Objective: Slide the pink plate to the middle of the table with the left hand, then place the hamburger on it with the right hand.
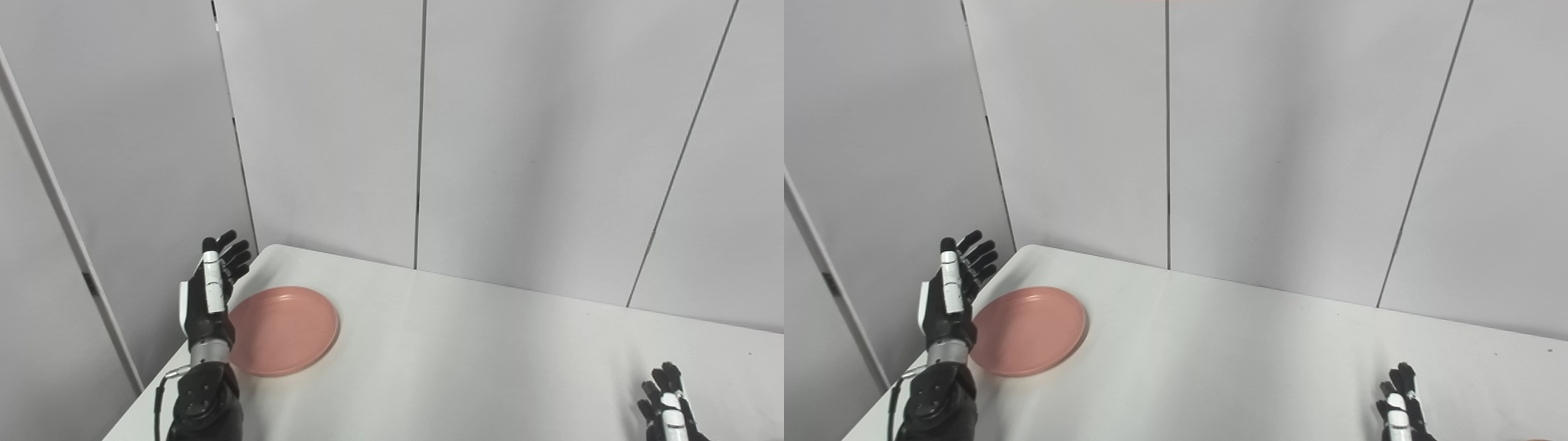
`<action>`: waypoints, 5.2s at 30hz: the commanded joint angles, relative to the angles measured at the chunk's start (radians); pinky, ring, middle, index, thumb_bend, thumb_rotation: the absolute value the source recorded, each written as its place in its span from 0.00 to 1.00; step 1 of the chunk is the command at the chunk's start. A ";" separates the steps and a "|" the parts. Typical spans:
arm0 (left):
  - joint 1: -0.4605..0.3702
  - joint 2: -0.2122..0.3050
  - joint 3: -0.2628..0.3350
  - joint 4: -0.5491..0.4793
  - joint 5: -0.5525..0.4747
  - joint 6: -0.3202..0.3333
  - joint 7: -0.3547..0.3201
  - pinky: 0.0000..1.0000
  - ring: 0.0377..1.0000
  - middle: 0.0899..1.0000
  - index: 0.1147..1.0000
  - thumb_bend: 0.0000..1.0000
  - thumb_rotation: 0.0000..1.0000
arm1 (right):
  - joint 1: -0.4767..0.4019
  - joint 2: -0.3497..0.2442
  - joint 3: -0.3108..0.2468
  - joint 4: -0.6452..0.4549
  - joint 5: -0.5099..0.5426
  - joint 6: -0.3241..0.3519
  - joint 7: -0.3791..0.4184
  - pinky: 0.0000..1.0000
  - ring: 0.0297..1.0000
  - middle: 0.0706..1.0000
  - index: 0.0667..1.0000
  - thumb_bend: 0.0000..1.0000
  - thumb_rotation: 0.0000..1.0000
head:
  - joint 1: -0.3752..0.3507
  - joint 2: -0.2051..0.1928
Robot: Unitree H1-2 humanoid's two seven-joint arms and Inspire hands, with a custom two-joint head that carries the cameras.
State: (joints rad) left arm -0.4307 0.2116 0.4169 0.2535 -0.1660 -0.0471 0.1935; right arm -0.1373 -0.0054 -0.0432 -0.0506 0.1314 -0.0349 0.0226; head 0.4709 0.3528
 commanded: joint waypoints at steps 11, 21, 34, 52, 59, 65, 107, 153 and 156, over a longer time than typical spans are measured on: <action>-0.007 0.124 0.021 0.143 0.006 -0.104 0.005 0.80 0.76 0.72 0.70 0.70 1.00 | -0.002 -0.009 0.002 -0.058 0.008 0.002 0.010 1.00 0.99 1.00 1.00 0.55 0.91 | 0.020 0.004; -0.003 0.124 -0.016 0.214 0.009 -0.129 -0.008 0.76 0.76 0.75 0.72 0.71 1.00 | 0.000 -0.019 0.005 -0.063 -0.003 -0.010 0.012 1.00 0.99 1.00 1.00 0.55 0.94 | 0.029 0.006; -0.001 0.083 -0.074 0.283 -0.029 -0.127 -0.081 0.82 0.82 0.79 0.77 0.77 1.00 | -0.001 -0.012 0.004 -0.060 -0.002 -0.013 0.004 1.00 0.98 0.99 0.99 0.56 0.93 | 0.028 0.009; -0.034 -0.003 -0.161 0.233 -0.010 -0.075 -0.069 0.87 0.83 0.78 0.76 0.76 1.00 | 0.000 0.003 0.009 -0.078 -0.004 0.004 -0.003 1.00 0.98 0.99 0.99 0.57 0.92 | -0.037 0.023; -0.041 -0.048 -0.216 0.210 -0.007 -0.063 -0.095 0.91 0.84 0.79 0.78 0.75 1.00 | 0.001 0.015 0.012 -0.100 -0.004 0.065 -0.015 1.00 1.00 1.00 1.00 0.52 0.91 | -0.100 0.034; -0.031 -0.101 -0.244 0.204 -0.012 -0.085 -0.111 0.85 0.83 0.79 0.78 0.75 1.00 | -0.008 0.009 0.020 -0.090 0.008 0.059 0.001 1.00 1.00 1.00 1.00 0.42 0.99 | -0.146 0.045; 0.180 -0.345 -0.485 -0.038 0.042 0.024 -0.242 0.92 0.92 0.92 0.89 0.68 1.00 | -0.051 0.076 0.068 0.005 -0.071 -0.015 -0.028 0.98 0.95 0.97 0.99 0.56 0.86 | -0.535 0.171; 0.177 -0.355 -0.497 0.010 0.030 -0.007 -0.274 0.99 0.98 0.98 0.96 0.64 1.00 | -0.184 -0.645 -0.009 -0.294 -0.453 0.333 0.234 0.72 0.85 0.87 0.86 0.77 0.30 | -0.717 0.166; 0.175 -0.343 -0.495 0.014 0.027 -0.010 -0.281 1.00 0.98 0.99 0.97 0.64 1.00 | -0.190 -0.700 0.022 -0.284 -0.526 0.389 0.286 0.72 0.82 0.87 0.85 0.81 0.25 | -0.739 0.163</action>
State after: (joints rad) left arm -0.2651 -0.1500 -0.0877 0.2378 -0.1408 -0.0623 -0.0742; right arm -0.2909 -0.6671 -0.0179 -0.3125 -0.3632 0.3250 0.2954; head -0.2698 0.5154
